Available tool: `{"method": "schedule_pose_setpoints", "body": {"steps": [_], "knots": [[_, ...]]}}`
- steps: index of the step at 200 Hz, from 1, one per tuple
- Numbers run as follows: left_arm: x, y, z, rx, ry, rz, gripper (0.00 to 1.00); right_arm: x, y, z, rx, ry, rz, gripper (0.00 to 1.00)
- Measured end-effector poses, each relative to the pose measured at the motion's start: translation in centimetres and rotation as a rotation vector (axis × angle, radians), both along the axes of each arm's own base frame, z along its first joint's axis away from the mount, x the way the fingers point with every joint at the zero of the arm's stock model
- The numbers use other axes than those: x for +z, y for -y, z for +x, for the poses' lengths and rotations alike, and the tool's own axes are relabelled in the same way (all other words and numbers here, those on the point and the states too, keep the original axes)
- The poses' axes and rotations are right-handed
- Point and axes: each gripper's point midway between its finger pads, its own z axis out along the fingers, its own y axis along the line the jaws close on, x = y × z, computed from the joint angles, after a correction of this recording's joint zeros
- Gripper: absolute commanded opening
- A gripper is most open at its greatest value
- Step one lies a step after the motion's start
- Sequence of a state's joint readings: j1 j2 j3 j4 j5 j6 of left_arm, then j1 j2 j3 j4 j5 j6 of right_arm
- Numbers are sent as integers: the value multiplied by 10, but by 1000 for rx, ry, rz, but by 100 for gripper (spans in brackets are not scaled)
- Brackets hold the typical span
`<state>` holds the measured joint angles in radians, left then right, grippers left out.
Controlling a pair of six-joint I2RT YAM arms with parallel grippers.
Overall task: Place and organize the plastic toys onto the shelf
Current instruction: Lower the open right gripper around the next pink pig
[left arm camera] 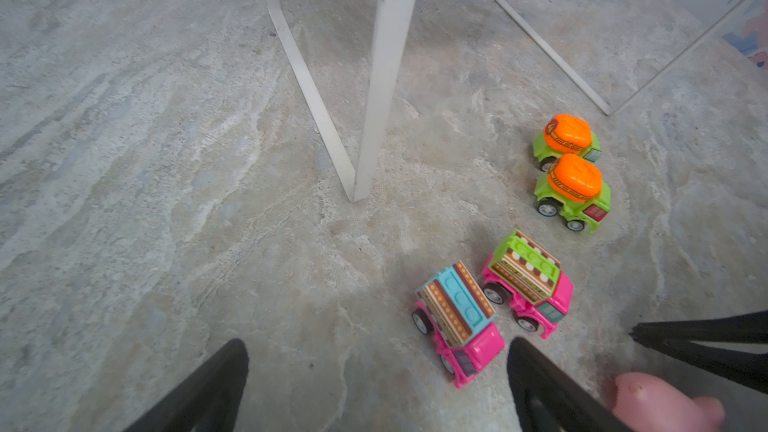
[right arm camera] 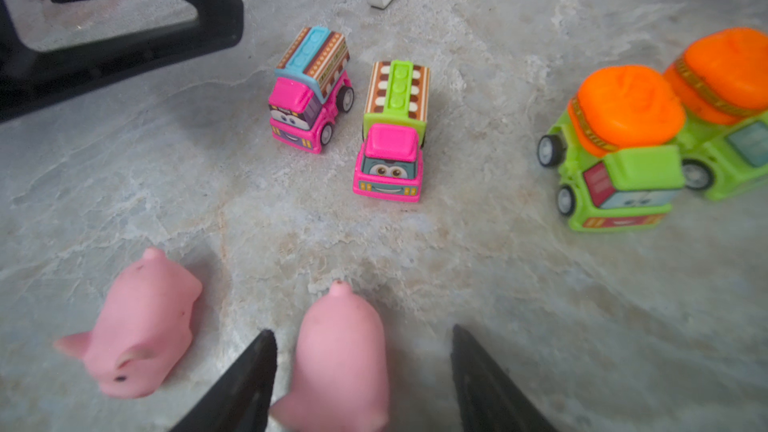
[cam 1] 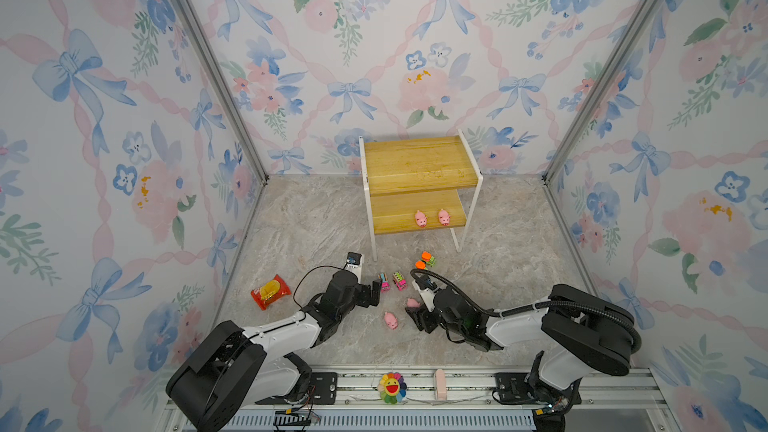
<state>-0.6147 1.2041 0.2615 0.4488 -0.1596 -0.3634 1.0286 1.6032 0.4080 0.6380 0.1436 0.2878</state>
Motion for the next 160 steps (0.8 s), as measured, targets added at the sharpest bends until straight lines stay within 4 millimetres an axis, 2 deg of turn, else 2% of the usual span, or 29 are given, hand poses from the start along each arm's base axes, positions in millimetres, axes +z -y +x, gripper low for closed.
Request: {"method": "schedule_pose_setpoints", "body": {"steps": [160], "knots": [[2, -4, -2, 19, 1, -13, 98, -4, 3, -5, -6, 36, 6, 64]]}}
